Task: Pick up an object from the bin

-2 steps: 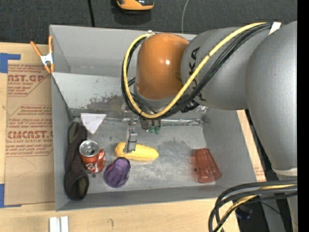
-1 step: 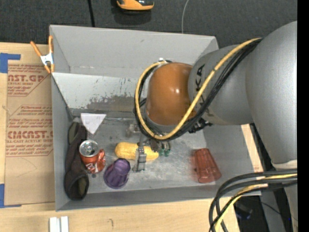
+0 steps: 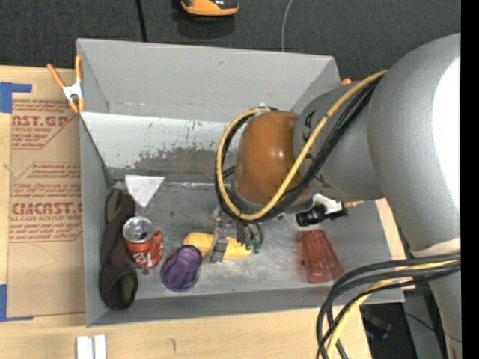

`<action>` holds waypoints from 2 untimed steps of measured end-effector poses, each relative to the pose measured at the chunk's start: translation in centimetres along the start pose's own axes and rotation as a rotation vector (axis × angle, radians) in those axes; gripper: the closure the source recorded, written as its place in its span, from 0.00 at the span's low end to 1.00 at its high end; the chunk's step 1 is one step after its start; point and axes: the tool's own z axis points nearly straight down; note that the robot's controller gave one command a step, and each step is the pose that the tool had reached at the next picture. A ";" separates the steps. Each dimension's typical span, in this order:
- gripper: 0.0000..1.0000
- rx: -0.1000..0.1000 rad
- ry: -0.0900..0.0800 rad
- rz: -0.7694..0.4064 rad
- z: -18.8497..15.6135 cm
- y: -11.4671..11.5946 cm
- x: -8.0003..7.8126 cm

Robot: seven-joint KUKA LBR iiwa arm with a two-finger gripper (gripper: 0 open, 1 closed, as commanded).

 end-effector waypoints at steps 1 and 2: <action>1.00 0.000 0.000 0.000 0.0 0.0 0.0; 1.00 0.002 0.001 -0.070 -20.5 -1.0 -1.0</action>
Offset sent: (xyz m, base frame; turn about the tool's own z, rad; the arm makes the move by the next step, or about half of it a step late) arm 0.0082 -0.0135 0.2149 -0.0713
